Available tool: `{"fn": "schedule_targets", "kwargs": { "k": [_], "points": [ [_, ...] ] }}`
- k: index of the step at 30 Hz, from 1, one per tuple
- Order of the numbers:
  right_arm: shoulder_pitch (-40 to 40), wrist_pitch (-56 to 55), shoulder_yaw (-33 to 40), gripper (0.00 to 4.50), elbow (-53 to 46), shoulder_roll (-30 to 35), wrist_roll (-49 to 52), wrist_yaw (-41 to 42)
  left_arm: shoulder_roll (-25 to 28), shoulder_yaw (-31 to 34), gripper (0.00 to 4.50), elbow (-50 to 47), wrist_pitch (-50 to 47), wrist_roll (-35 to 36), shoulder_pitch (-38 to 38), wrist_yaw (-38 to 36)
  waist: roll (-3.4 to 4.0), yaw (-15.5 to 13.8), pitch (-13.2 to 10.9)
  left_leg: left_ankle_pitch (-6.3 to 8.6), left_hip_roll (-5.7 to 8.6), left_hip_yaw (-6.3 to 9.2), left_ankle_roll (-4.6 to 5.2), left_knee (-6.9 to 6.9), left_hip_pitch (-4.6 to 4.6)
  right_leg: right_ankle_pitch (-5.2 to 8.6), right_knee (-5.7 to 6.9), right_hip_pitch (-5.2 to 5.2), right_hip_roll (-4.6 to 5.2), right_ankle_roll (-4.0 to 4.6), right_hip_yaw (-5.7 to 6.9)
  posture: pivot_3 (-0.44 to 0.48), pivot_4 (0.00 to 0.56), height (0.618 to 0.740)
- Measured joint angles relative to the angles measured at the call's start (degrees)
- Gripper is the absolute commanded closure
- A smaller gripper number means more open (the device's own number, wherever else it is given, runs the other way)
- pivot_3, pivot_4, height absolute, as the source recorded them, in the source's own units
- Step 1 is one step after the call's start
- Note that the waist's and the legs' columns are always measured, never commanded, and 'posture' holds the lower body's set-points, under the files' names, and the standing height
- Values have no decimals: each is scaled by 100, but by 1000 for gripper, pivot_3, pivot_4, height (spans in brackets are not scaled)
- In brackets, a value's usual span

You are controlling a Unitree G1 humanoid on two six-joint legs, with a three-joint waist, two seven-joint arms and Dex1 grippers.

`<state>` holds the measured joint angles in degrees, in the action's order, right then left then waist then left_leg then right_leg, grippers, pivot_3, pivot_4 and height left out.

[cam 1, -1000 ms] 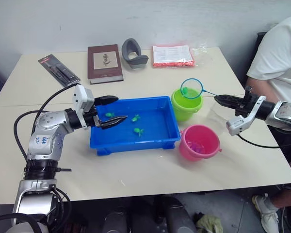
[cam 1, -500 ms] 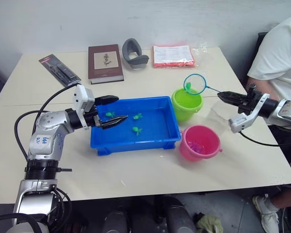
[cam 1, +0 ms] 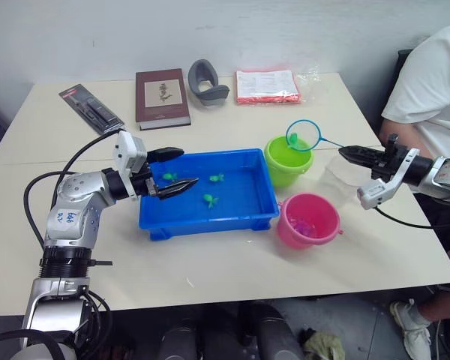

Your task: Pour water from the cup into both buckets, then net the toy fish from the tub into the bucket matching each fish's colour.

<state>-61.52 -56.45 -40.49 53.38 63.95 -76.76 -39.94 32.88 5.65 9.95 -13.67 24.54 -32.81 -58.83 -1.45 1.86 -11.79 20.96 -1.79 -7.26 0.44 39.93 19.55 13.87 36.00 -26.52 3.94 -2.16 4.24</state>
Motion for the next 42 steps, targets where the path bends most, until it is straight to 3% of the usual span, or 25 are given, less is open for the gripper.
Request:
{"fn": "schedule_targets", "kwargs": {
  "k": [13,17,19,23,24,25,27,29,31,35,42],
  "points": [
    [-217,118,-29,4500,311,-163,77,-55,-46,1,41,1,9,-1,1,49,4,5,0,1,-4,-4,-4,0,-1,0,-1,-1,-9,0,-9,0,150,740],
    [-217,-173,133,4500,343,-162,504,120,-19,34,41,-37,7,1,111,51,3,6,0,1,-4,-4,-4,0,-3,0,0,0,-10,0,-10,0,150,740],
    [-221,-452,312,4500,347,-156,871,344,4,59,41,-86,-1,5,205,50,3,16,0,1,-5,-5,-4,-1,-4,0,0,-1,-12,0,-12,0,150,740],
    [-186,-1837,449,4500,261,-107,3162,2176,328,230,41,-262,-40,37,493,-11,3,107,0,2,-14,-4,-10,-8,-13,0,-4,4,-27,1,-16,0,150,740],
    [130,-1590,231,4500,-387,26,4556,3088,466,297,41,-305,-48,63,599,-57,2,113,0,2,-23,5,-11,-10,-18,0,-7,14,-31,1,-13,0,150,740],
    [690,-895,-28,4500,-1618,221,6581,4419,660,384,41,-322,-69,87,749,-126,2,122,0,4,-33,10,-12,-16,-32,3,-6,25,-35,8,-12,0,150,740],
    [1419,533,-212,4500,-3388,288,9156,6296,889,564,41,-310,-116,99,901,-215,3,120,0,7,-42,22,-14,-11,-35,3,-1,29,-37,9,-2,0,150,740],
    [1713,1797,-162,4500,-4462,289,10468,7500,1024,680,41,-324,-134,143,975,-282,13,67,-5,11,-42,26,-9,6,-31,1,1,28,-31,13,6,0,150,740],
    [1872,2891,167,4500,-5043,290,11050,8209,1147,799,41,-330,-157,202,1105,-322,14,-19,-4,15,-42,25,-3,11,-31,-8,-5,31,-26,28,14,0,150,740],
    [2227,4609,898,4500,-5657,235,11069,8335,1274,932,41,-333,-193,222,1344,-338,11,-142,-3,25,-39,29,0,12,-26,-7,-11,30,-15,33,22,0,150,740],
    [2607,6126,1559,4500,-6019,-288,10989,8939,1292,970,41,-469,-192,229,1507,-337,8,-181,-1,25,-33,20,2,13,-4,-8,-10,11,-17,33,25,0,150,740]
  ]
}}
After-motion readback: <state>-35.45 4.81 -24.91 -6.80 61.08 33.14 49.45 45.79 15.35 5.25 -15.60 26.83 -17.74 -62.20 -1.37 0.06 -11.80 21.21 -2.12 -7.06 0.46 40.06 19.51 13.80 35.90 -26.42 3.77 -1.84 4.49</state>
